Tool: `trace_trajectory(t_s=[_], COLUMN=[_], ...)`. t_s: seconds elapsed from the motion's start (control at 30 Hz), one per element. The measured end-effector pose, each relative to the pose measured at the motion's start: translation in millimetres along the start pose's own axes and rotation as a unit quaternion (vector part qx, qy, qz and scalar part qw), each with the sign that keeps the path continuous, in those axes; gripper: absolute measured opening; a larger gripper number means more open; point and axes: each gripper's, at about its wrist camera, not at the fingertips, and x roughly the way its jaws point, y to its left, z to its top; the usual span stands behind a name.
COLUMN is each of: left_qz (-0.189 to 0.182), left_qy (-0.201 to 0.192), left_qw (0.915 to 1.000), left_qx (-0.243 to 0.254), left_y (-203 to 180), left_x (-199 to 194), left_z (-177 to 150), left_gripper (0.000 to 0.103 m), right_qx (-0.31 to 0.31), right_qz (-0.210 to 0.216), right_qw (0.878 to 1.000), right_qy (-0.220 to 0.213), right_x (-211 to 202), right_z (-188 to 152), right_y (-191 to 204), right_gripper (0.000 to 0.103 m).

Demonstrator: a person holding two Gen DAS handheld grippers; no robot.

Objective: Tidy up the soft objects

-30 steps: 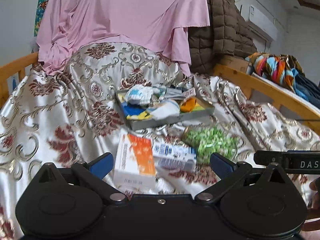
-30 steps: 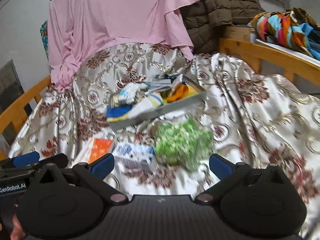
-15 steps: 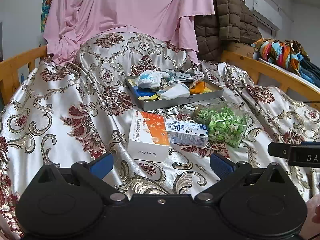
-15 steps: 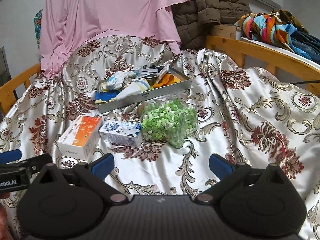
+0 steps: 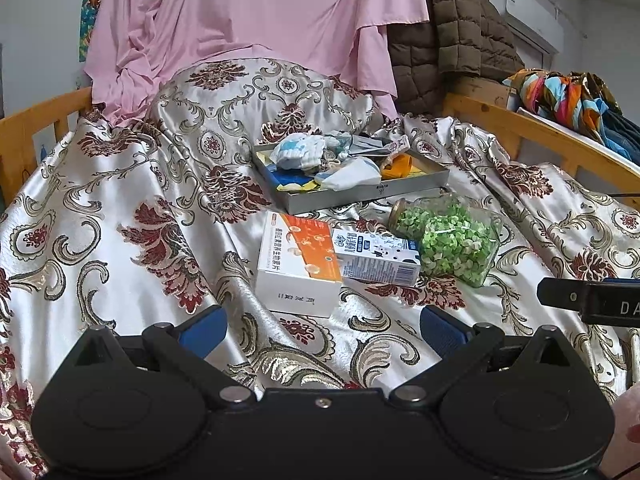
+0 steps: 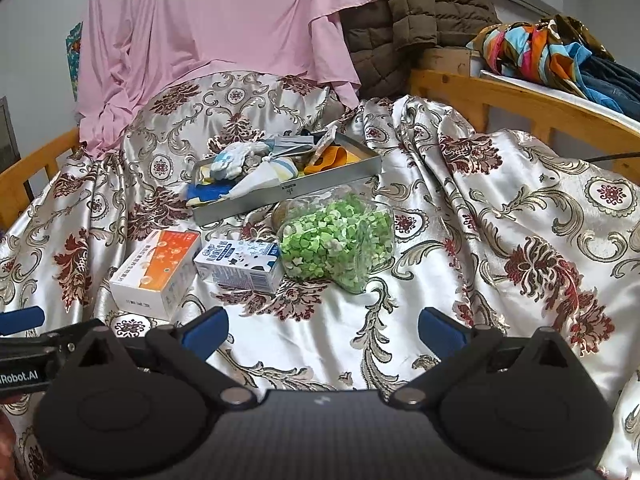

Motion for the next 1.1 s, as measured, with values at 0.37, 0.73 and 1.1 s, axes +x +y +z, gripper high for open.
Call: trace_trajectory(t_s=[0.37, 0.73, 1.1], left_qz=[0.001, 0.002, 0.002], left_qy=[-0.002, -0.004, -0.003], left_qw=[1.0000, 1.0000, 1.0000], left_qx=[-0.006, -0.004, -0.004], left_y=[0.8, 0.5, 0.2], left_x=[-0.5, -1.3, -1.2], left_z=[0.1, 0.5, -0.3], left_gripper=[0.102, 0.102, 0.102], right_qx=[-0.004, -0.006, -0.007], right_qz=[-0.003, -0.005, -0.006], right_qw=[1.000, 1.000, 1.000], right_qy=[0.000, 0.000, 0.003], right_x=[0.8, 0.5, 1.2], right_z=[-1.6, -2.7, -2.5], right_y=[0.8, 0.1, -0.3], right_gripper=[0.103, 0.103, 0.103])
